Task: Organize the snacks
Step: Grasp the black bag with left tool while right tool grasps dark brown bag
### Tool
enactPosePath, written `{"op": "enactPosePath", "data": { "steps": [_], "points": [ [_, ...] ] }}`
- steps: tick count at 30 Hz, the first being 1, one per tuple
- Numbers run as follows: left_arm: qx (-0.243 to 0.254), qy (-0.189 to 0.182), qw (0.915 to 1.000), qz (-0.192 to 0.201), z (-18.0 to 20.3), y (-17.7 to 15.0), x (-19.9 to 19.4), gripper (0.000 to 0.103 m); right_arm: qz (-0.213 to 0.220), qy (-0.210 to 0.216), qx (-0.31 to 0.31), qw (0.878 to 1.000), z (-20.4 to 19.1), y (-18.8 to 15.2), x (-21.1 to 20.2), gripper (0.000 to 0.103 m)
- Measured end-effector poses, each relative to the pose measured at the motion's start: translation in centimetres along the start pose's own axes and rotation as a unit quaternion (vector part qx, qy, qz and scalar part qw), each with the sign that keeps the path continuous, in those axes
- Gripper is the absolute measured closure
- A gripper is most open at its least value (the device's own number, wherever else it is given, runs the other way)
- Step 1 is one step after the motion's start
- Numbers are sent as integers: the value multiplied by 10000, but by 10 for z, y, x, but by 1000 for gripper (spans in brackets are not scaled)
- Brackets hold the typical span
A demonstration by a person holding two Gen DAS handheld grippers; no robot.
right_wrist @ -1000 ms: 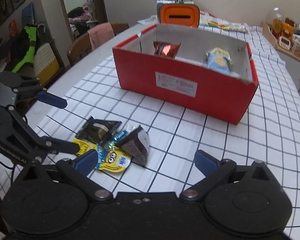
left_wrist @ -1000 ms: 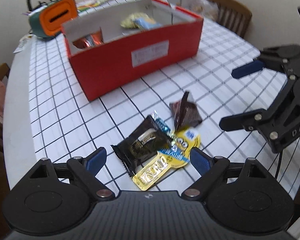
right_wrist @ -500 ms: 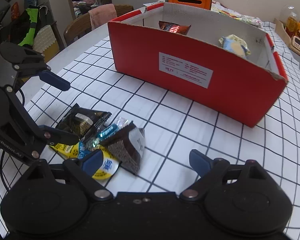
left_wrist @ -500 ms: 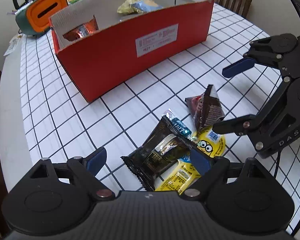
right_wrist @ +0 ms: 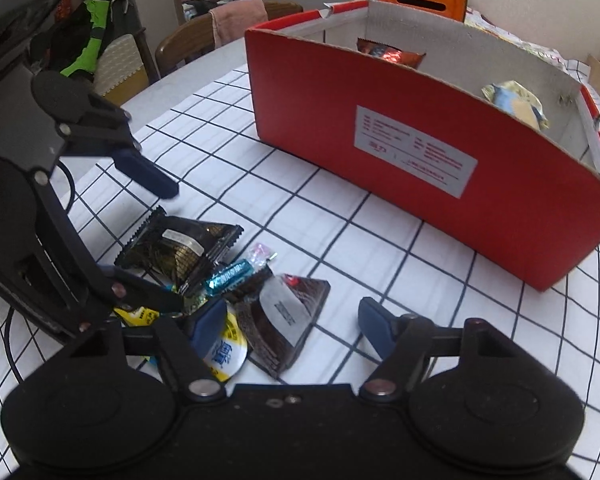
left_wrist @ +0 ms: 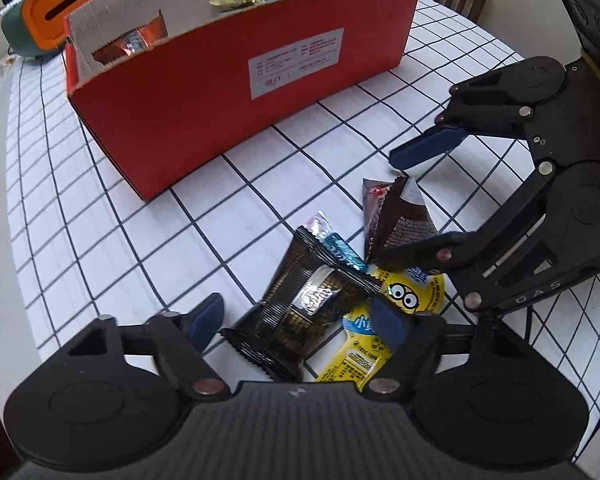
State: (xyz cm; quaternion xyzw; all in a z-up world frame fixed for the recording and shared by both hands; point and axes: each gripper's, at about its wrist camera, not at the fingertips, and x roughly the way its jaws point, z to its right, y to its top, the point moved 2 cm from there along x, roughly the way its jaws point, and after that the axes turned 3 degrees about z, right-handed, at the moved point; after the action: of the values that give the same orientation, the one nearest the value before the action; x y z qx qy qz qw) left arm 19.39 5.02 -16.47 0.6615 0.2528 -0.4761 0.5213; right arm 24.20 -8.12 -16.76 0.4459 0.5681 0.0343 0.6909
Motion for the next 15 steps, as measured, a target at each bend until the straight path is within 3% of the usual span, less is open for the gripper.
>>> {"op": "enactPosePath", "data": {
  "steps": [8,12,15],
  "points": [
    [-584,-168,9981,47,-8,1,-1,47,101,18,315,9995,5,1,2,53],
    [-799,-123,9967,108,-10,0,-3,64,177,-85,431,9989,6,-2,0,55],
    [-857,-34,9962,164,-9,-1,-5,66,208,-167,488,9985,7,-4,-3,59]
  ]
}}
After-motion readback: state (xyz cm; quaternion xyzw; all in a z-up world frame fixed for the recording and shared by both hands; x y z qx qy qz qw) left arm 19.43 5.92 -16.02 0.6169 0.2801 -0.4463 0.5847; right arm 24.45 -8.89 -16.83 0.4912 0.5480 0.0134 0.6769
